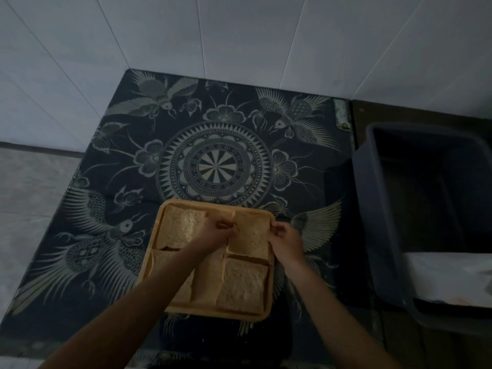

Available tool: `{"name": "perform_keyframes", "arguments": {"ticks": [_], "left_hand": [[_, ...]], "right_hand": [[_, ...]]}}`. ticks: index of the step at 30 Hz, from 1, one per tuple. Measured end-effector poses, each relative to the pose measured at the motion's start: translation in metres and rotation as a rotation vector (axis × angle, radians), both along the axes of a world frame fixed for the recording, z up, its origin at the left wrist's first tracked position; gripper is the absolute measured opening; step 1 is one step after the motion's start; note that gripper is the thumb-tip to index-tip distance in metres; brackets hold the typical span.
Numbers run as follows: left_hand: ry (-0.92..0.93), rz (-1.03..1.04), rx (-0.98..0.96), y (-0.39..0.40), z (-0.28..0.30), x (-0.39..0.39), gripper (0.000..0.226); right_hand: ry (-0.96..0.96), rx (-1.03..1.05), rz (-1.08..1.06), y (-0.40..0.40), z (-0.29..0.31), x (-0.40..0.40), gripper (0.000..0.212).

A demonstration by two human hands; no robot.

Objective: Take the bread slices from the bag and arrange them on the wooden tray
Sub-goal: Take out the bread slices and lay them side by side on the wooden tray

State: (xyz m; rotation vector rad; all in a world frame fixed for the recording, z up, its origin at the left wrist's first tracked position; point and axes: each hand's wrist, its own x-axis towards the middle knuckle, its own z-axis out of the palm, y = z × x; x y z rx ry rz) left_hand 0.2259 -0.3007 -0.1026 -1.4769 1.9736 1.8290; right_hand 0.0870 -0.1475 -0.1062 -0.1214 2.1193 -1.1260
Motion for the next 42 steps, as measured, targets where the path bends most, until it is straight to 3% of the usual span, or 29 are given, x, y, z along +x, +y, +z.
{"name": "perform_keyframes", "arguments": {"ticks": [18, 25, 31, 42], "left_hand": [[-0.137, -0.036, -0.245, 0.009, -0.012, 0.004, 0.018], [-0.114, -0.008, -0.165, 0.012, -0.002, 0.017, 0.02], [-0.073, 0.028, -0.057, 0.028, 0.001, 0.042, 0.018], [-0.079, 0.051, -0.042, 0.051, -0.001, 0.062, 0.015]], "right_hand": [[0.18, 0.109, 0.193, 0.01, -0.014, 0.003, 0.033], [0.167, 0.068, 0.203, 0.022, -0.007, 0.008, 0.035], [0.054, 0.052, 0.123, 0.056, -0.008, 0.03, 0.023], [0.137, 0.069, 0.146, 0.077, -0.009, 0.061, 0.031]]}}
